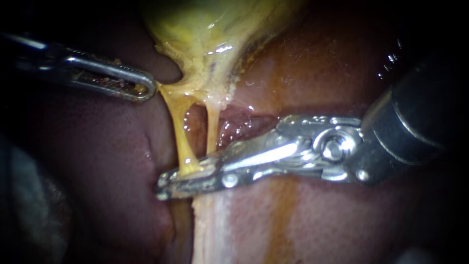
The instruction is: Going back first clip left tube
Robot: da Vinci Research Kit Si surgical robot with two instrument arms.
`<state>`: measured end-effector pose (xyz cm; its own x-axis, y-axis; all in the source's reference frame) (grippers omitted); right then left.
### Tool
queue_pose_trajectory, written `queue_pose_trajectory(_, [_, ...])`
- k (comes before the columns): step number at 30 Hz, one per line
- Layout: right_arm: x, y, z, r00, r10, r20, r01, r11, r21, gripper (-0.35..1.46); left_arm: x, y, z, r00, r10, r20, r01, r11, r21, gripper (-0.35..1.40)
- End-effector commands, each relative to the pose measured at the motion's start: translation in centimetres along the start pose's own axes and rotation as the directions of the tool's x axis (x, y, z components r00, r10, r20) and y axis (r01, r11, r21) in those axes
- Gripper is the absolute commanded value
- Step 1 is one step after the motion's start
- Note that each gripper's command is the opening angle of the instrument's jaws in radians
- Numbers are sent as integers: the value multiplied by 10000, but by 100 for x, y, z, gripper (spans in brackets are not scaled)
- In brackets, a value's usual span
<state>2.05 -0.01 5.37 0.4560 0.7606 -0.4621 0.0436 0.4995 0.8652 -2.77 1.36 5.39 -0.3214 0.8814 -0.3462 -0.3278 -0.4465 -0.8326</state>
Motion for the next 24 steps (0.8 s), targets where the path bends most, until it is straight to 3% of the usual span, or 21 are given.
queue_pose_trajectory(1, [0, 1, 1, 10000, -4, -2, 4, 10000, 0, -35, 0, 0, 0, 10000, 3, -1, -3, 10000, -1, -35])
queue_pose_trajectory(3, [0, 1, 1, 9999, -126, 21, 126, 9999, 38, -27, 0, 0, 0, 10000, 4, -1, -4, 10000, -1, -35])
queue_pose_trajectory(6, [1, 1, 4, 9988, -481, 12, 481, 9988, 33, 16, 0, 0, 0, 10000, 5, -1, -5, 10000, -1, -35])
queue_pose_trajectory(8, [2, 3, 7, 9989, -477, 30, 477, 9989, -1, 34, 0, 0, 0, 10000, 5, -1, -5, 10000, -1, -35])
queue_pose_trajectory(14, [-1, 14, 10, 9952, -975, -13, 975, 9952, -36, 39, 0, 0, 0, 10000, 4, -1, -4, 10000, 0, -35])
queue_pose_trajectory(20, [-2, 34, 4, 9831, -1780, -419, 1738, 9808, -886, 44, 0, 0, 0, 10000, 6, -3, -6, 10000, 3, -35])
queue_pose_trajectory(24, [-3, 39, 0, 9728, -2279, -409, 2221, 9684, -1130, 44, -1, 0, 1, 10000, 8, -3, -8, 10000, 4, -35])
